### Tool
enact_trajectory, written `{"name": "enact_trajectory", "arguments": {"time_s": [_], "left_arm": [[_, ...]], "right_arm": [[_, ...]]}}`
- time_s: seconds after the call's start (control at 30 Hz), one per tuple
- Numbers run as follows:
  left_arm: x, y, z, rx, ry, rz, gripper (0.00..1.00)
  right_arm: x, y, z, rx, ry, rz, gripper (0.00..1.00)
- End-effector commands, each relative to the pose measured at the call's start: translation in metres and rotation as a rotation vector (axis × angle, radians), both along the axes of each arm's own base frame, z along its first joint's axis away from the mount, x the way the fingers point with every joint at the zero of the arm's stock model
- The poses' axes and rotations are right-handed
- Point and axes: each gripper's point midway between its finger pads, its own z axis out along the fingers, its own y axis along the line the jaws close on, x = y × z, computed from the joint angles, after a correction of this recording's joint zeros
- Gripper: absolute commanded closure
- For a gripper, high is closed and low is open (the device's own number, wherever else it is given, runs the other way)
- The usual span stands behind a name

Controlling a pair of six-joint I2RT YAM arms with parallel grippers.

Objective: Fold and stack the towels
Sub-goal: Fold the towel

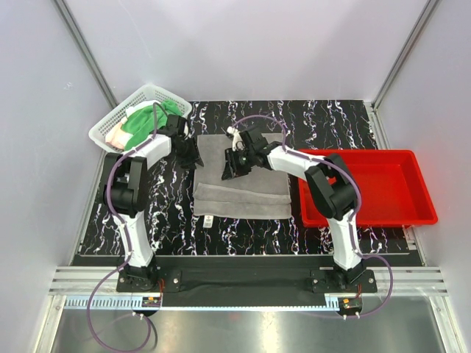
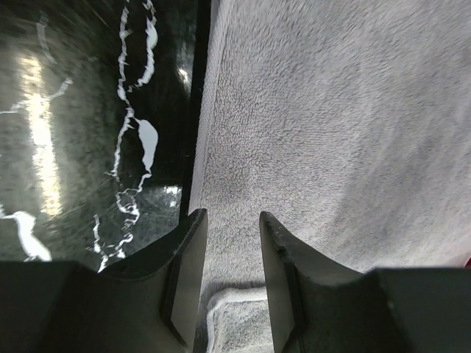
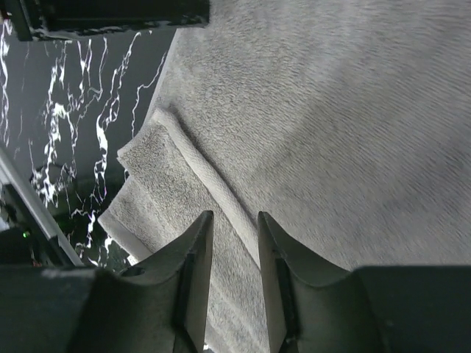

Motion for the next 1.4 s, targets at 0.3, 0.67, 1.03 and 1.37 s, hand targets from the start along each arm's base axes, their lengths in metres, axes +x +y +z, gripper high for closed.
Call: {"name": "enact_trajectory", "arguments": {"time_s": [0.3, 0.67, 1.03, 1.37], "left_arm": [[0.008, -0.002, -0.013, -0.02, 0.011, -0.027, 0.61], [0.008, 0.002, -0.014, -0.011, 0.015, -0.018, 0.6], [0.003, 0.003, -0.014, -0.009, 0.016, -0.018, 0.6], [0.001, 0.005, -0.003, -0.006, 0.011, -0.007, 0.6]], "right_arm": [[-0.027, 0.03, -0.006, 0.1, 0.026, 0.229, 0.58], [-0.045, 0.026, -0.011, 0.079, 0.059, 0.263, 0.57], [-0.069, 0.021, -0.004, 0.055, 0.051, 0.293, 0.56], [-0.116, 0.007, 0.02, 0.059, 0.027, 0.306, 0.55]]}}
